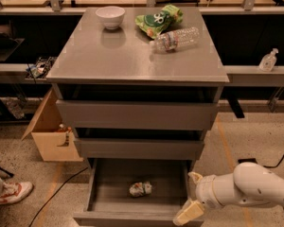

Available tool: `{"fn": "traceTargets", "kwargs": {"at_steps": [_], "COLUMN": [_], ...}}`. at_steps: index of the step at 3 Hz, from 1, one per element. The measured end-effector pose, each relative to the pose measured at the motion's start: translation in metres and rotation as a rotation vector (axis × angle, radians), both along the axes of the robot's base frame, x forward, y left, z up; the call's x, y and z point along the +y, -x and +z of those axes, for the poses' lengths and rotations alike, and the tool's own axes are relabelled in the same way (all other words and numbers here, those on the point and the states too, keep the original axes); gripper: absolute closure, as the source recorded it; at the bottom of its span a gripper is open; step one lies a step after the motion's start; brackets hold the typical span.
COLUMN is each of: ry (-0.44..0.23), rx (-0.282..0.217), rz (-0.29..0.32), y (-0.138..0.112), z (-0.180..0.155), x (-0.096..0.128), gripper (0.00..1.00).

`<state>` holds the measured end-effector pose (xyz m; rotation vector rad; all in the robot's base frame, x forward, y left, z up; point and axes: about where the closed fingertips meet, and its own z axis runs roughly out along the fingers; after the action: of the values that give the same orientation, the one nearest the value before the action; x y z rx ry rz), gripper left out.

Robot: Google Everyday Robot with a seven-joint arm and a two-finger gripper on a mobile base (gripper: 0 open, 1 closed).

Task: Pick 7up can from bottom drawer and place on counter

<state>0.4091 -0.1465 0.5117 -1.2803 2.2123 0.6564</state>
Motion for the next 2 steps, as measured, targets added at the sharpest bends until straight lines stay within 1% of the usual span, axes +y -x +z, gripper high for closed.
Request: {"fn": "traceTargets", "kwargs": {"at_steps": [1,2], "ry": [-0.082,-0.082], "rx": [-0.011,-0.011], "rz": [-0.071,-0.071], "y": [-0.0154,-0.0154], "z": [-0.0732,-0.0733], "x": [0.0295,0.0295], "gripper": [0.0,0.0]}}
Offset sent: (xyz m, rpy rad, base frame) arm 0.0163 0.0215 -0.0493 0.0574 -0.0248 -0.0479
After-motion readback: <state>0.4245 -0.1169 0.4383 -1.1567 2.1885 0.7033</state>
